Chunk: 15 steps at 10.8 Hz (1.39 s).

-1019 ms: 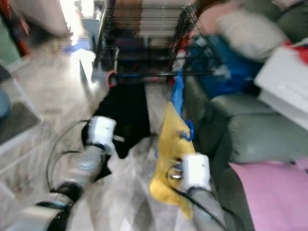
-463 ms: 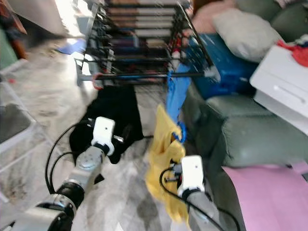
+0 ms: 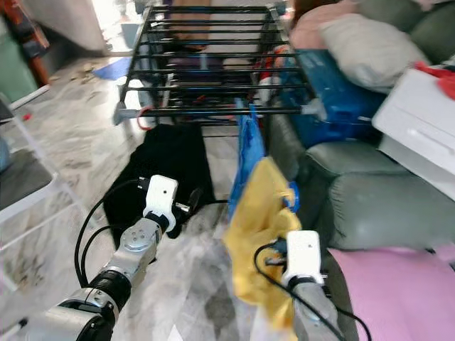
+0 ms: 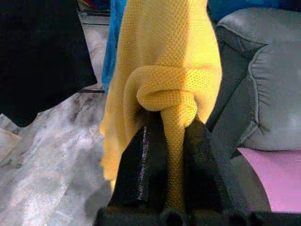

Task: Hang hanger

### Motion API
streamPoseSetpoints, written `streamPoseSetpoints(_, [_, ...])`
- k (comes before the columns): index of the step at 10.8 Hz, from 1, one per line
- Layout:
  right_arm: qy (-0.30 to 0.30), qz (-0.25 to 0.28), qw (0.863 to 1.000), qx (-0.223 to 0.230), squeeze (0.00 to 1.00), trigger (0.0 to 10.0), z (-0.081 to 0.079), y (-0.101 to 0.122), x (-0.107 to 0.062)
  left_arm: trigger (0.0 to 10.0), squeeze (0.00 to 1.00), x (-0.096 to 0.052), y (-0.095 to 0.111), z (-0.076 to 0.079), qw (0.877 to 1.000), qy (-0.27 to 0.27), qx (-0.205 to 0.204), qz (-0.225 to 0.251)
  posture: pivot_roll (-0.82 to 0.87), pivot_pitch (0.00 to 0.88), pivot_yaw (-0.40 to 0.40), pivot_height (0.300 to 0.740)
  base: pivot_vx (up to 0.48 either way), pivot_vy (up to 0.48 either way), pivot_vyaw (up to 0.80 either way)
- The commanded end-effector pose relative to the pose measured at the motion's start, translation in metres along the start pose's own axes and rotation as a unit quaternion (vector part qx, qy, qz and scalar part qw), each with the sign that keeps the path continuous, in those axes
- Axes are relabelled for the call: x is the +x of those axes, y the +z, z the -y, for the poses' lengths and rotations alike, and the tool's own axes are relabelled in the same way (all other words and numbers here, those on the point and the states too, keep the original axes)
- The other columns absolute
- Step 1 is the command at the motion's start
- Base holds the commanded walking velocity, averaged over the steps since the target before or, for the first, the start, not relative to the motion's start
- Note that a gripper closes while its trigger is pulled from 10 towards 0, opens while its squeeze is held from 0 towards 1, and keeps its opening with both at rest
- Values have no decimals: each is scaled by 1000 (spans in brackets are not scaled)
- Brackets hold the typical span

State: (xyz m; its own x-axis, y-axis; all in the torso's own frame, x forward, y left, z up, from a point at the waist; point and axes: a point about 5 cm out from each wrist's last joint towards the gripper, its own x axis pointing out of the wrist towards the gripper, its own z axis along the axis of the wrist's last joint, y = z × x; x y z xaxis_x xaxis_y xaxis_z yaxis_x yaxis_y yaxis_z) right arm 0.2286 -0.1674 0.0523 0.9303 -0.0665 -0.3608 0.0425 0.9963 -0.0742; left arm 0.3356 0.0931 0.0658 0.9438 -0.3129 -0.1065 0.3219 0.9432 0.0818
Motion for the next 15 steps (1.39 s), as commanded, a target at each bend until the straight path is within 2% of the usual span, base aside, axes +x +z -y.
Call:
streamPoseSetpoints(1, [-12,9,1000,3,0,10000,3,6,2,10000,0,1,1,0,1000,-1,3,-3,-23,0,-12,740,0,0,0])
streamPoseSetpoints(3, [-73,5,997,-14,0,10000,17,4,3,10000,0,2,1,1,1000,-5,3,-4,-20,0,-13,740,0,0,0])
streamPoseSetpoints(4, [-94,6,996,-8,0,10000,25,3,3,10000,0,2,1,1,1000,-5,1,-5,-18,0,-14,740,0,0,0])
streamPoseSetpoints(6, [-32,14,999,2,0,10000,9,7,2,10000,0,1,-1,2,1000,-9,-13,-14,-19,0,-15,740,0,0,0])
streamPoseSetpoints(7, [16,2,1000,0,0,10000,-5,2,0,10000,0,1,-1,4,1000,-17,-23,-12,-18,0,-17,740,0,368,0])
streamPoseSetpoints(10, [130,-35,991,-18,0,10000,-36,-11,-7,10000,0,1,-2,6,999,-25,-28,-13,-19,0,-16,740,0,446,0])
streamPoseSetpoints(12, [137,-42,989,-31,0,10000,-32,-13,-5,10000,0,1,-1,7,999,-30,-29,-13,-19,0,-16,740,0,354,0])
streamPoseSetpoints(15, [144,-54,987,-40,0,10000,-34,-18,-7,10000,0,0,-2,10,999,-39,-26,-10,-18,0,-14,740,0,0,0])
